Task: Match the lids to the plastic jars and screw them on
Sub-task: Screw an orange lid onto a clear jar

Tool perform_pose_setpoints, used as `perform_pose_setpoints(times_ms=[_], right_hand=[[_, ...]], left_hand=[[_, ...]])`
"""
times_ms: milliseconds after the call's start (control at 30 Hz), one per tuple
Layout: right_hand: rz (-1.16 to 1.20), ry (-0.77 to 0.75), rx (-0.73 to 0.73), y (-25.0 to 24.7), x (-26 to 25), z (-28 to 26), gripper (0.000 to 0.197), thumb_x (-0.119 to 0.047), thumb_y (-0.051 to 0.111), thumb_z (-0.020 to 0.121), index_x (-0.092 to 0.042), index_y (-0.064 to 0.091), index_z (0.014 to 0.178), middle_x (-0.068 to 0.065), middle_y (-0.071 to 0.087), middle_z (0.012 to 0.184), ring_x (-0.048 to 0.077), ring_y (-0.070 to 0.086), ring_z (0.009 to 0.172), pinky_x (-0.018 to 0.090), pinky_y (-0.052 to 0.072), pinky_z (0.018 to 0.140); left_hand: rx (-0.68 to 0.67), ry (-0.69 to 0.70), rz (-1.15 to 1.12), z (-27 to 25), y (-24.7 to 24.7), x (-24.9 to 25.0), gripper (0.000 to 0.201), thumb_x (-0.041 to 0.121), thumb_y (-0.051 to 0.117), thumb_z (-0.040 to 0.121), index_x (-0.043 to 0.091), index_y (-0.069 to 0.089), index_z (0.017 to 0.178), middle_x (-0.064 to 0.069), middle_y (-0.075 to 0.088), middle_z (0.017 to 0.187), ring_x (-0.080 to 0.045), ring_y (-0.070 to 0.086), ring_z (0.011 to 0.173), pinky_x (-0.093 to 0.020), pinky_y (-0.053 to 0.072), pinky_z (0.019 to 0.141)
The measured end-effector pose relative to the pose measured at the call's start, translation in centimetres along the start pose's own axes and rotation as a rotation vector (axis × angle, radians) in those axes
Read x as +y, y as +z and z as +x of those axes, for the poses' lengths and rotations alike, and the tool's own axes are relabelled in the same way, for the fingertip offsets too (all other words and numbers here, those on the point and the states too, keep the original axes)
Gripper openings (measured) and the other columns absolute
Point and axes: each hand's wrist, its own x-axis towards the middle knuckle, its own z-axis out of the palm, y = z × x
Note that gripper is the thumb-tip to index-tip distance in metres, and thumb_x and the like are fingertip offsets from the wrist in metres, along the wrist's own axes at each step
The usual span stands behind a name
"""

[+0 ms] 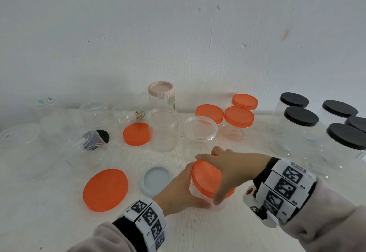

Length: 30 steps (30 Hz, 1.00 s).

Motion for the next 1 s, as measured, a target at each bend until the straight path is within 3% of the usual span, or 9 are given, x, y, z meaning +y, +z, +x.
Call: perform_pose_setpoints(times_ms=[200, 333, 433, 533, 633, 733, 900, 1000], right_hand=[[-0.022, -0.036, 0.073, -0.3, 0.0, 0.3, 0.107, -0.070, 0.075, 0.051, -0.055, 0.012, 0.135, -0.010, 0.029, 0.111, 0.017, 0.037, 0.104, 0.039, 0.047, 0.086], [0.001, -0.001, 0.165, 0.9, 0.0, 0.6, 0.109, -0.080, 0.066, 0.050, -0.045, 0.014, 0.139, -0.007, 0.030, 0.110, 0.020, 0.042, 0.102, 0.033, 0.042, 0.078], [0.063, 0.066, 0.231, 1.7, -0.2, 0.7, 0.112, -0.086, 0.058, 0.053, -0.034, 0.017, 0.144, 0.000, 0.037, 0.124, 0.023, 0.045, 0.103, 0.033, 0.043, 0.078], [0.052, 0.085, 0.182, 1.6, -0.4, 0.6, 0.115, -0.084, 0.060, 0.057, -0.032, 0.011, 0.148, 0.004, 0.034, 0.134, 0.028, 0.047, 0.115, 0.036, 0.046, 0.086], [0.024, 0.013, 0.110, 0.5, -0.4, 0.3, 0.113, -0.072, 0.070, 0.061, -0.043, 0.005, 0.147, -0.002, 0.025, 0.142, 0.027, 0.033, 0.127, 0.043, 0.044, 0.096], [0.023, -0.060, 0.073, -0.3, -0.5, 0.4, 0.099, -0.061, 0.075, 0.065, -0.054, 0.013, 0.142, -0.007, 0.028, 0.136, 0.022, 0.031, 0.121, 0.041, 0.044, 0.093], [-0.007, 0.042, 0.154, 0.2, -0.8, 0.9, 0.100, -0.083, 0.060, 0.061, -0.042, 0.021, 0.143, 0.000, 0.036, 0.129, 0.028, 0.041, 0.114, 0.036, 0.041, 0.083], [-0.003, 0.070, 0.114, 0.2, -0.9, 0.9, 0.105, -0.082, 0.061, 0.060, -0.041, 0.015, 0.145, 0.002, 0.032, 0.137, 0.030, 0.040, 0.122, 0.039, 0.042, 0.089]], left_hand=[[0.005, -0.008, -0.003, 0.1, -0.2, 0.3, 0.103, 0.034, 0.087, 0.064, 0.039, 0.017, 0.139, 0.022, 0.044, 0.126, -0.002, 0.047, 0.117, -0.019, 0.041, 0.096], [0.030, -0.006, -0.020, 0.1, 0.0, 0.2, 0.105, 0.034, 0.089, 0.062, 0.037, 0.019, 0.141, 0.018, 0.046, 0.130, -0.005, 0.048, 0.119, -0.026, 0.042, 0.101], [0.059, -0.009, -0.034, 0.2, 0.2, 0.3, 0.104, 0.034, 0.089, 0.062, 0.038, 0.019, 0.139, 0.016, 0.045, 0.133, -0.007, 0.047, 0.121, -0.027, 0.042, 0.101], [0.043, -0.011, -0.017, 0.3, 0.0, 0.5, 0.107, 0.032, 0.088, 0.063, 0.033, 0.017, 0.143, 0.014, 0.043, 0.135, -0.007, 0.046, 0.122, -0.024, 0.040, 0.101], [0.035, -0.012, 0.027, 0.3, -0.2, 0.7, 0.107, 0.032, 0.088, 0.064, 0.031, 0.016, 0.144, 0.014, 0.042, 0.133, -0.006, 0.045, 0.120, -0.019, 0.039, 0.097], [0.030, -0.010, 0.014, 0.3, -0.1, 0.8, 0.105, 0.031, 0.087, 0.066, 0.032, 0.015, 0.142, 0.019, 0.041, 0.128, -0.002, 0.043, 0.117, -0.011, 0.037, 0.089], [0.033, -0.021, -0.021, 0.3, 0.0, 0.5, 0.104, 0.031, 0.087, 0.065, 0.031, 0.018, 0.144, 0.014, 0.043, 0.135, -0.006, 0.045, 0.122, -0.022, 0.038, 0.100], [0.037, -0.029, -0.023, 0.4, 0.1, 0.3, 0.103, 0.031, 0.087, 0.065, 0.033, 0.020, 0.143, 0.016, 0.043, 0.133, -0.005, 0.045, 0.122, -0.020, 0.038, 0.099]])
